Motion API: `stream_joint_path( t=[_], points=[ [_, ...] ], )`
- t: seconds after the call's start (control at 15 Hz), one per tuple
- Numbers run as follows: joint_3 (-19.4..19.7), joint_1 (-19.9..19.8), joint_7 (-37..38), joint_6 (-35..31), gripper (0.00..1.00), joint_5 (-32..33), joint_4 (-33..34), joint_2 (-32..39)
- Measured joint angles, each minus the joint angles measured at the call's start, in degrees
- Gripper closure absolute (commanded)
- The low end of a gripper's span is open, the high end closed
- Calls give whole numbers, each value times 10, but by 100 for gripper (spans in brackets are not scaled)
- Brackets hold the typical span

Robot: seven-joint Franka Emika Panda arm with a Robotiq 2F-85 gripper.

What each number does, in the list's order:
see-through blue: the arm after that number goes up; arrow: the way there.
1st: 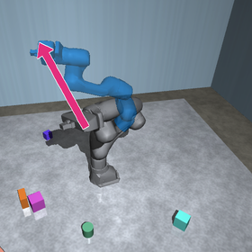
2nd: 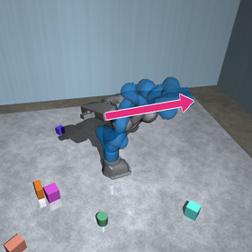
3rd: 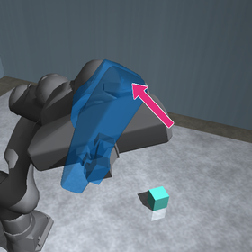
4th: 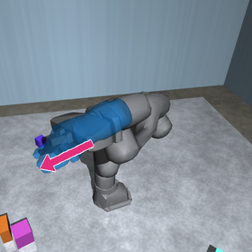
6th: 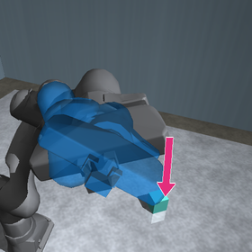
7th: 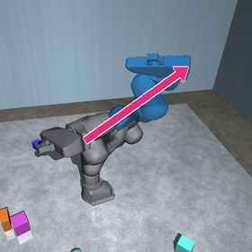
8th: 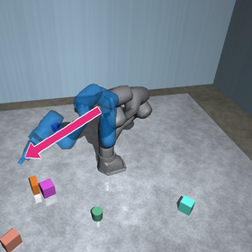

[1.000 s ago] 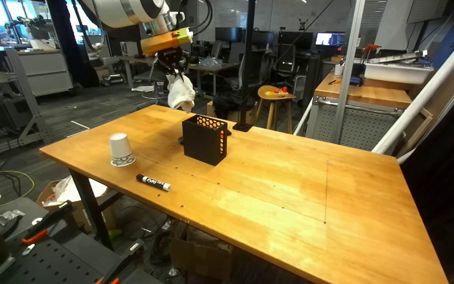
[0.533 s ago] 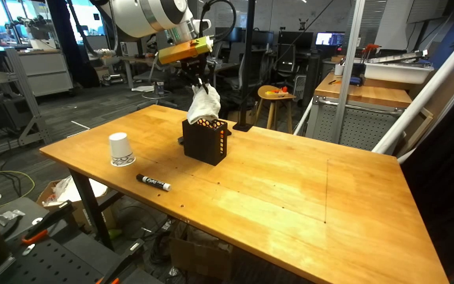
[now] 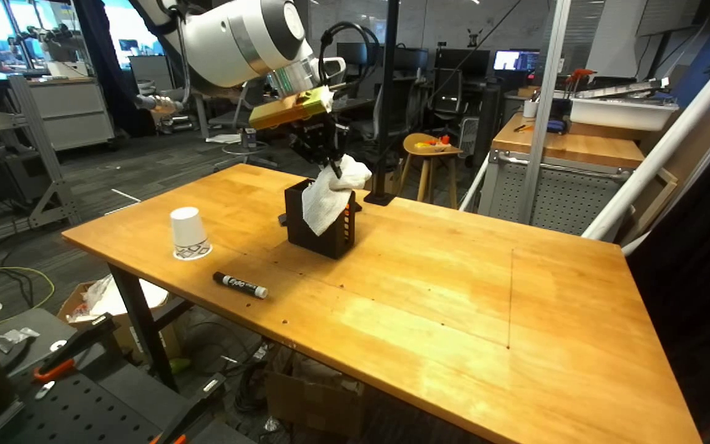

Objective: Put the towel inside the black object

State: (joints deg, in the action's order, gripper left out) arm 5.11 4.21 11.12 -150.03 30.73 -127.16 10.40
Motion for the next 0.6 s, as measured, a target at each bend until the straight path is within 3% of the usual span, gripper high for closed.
stream_joint_path(
  t=[0.6],
  points=[
    [-28, 48, 73, 10, 97, 4, -8, 16]
  ],
)
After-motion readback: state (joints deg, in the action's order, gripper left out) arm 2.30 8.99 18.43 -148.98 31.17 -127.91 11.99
